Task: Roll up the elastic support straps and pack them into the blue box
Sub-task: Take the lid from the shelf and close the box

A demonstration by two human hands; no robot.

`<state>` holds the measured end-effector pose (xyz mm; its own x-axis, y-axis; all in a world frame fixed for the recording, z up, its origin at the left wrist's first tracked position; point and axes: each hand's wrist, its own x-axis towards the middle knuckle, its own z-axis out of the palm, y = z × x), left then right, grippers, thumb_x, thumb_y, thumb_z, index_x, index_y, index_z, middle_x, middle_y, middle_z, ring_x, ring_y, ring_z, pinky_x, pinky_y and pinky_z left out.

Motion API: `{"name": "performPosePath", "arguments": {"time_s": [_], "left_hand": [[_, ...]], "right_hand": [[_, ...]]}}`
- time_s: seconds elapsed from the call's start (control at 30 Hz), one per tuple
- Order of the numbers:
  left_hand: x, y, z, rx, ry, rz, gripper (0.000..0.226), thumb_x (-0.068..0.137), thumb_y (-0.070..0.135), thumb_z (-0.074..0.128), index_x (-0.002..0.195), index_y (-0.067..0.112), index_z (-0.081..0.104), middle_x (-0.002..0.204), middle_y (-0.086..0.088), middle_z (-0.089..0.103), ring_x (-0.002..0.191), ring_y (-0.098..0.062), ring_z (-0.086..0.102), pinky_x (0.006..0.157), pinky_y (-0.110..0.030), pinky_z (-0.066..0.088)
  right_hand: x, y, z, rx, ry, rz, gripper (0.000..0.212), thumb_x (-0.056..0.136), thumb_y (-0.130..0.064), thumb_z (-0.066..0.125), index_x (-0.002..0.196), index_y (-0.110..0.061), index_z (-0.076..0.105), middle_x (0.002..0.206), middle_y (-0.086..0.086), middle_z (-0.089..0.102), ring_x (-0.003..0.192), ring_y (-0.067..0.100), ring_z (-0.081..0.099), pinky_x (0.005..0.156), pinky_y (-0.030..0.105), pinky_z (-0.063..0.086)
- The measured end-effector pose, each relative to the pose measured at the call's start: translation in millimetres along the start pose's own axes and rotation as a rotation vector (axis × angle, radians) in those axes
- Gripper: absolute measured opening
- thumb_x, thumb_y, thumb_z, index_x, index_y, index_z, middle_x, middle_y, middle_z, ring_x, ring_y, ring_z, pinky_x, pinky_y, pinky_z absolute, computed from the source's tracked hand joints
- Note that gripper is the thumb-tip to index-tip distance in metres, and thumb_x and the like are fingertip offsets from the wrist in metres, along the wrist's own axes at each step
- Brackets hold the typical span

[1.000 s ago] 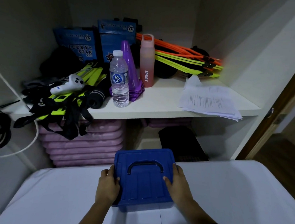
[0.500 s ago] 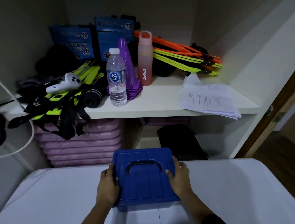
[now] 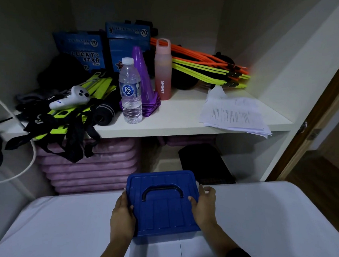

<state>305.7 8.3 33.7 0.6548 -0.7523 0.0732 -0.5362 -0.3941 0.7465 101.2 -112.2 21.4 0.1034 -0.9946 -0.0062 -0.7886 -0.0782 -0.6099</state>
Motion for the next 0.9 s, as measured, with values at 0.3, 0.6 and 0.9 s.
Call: {"name": "performPosePath", "arguments": {"time_s": [0.3, 0.6, 0.9], "left_hand": [[-2.0, -1.1, 6.2, 0.029, 0.045, 0.004, 0.055, 0.09, -0.002, 0.041, 0.143, 0.008, 0.032, 0.14, -0.012, 0.046, 0.122, -0.032, 0.048, 0.105, -0.045, 0.04], [-1.9, -3.5, 9.6, 0.05, 0.056, 0.021, 0.055, 0.089, -0.003, 0.041, 0.142, 0.009, 0.033, 0.138, -0.012, 0.048, 0.118, -0.031, 0.05, 0.102, -0.045, 0.041], [-4.0, -1.0, 5.9, -0.009, 0.059, -0.004, 0.055, 0.089, -0.001, 0.042, 0.142, 0.01, 0.032, 0.138, -0.01, 0.048, 0.121, -0.028, 0.048, 0.106, -0.045, 0.039]], "right_hand": [[-11.3, 1.9, 11.1, -0.019, -0.058, -0.107, 0.08, 0.086, -0.071, 0.016, 0.15, -0.025, 0.002, 0.155, -0.001, 0.022, 0.133, 0.026, 0.039, 0.107, 0.042, 0.041], [-13.1, 2.0, 15.9, -0.1, -0.041, -0.097, 0.108, 0.064, -0.085, -0.013, 0.143, -0.029, 0.033, 0.155, -0.001, 0.024, 0.132, 0.023, 0.04, 0.106, 0.04, 0.042], [-22.5, -1.7, 8.1, -0.137, -0.039, -0.138, 0.086, 0.075, -0.08, -0.005, 0.144, -0.04, 0.025, 0.155, 0.005, 0.024, 0.13, 0.025, 0.042, 0.103, 0.04, 0.045]]}}
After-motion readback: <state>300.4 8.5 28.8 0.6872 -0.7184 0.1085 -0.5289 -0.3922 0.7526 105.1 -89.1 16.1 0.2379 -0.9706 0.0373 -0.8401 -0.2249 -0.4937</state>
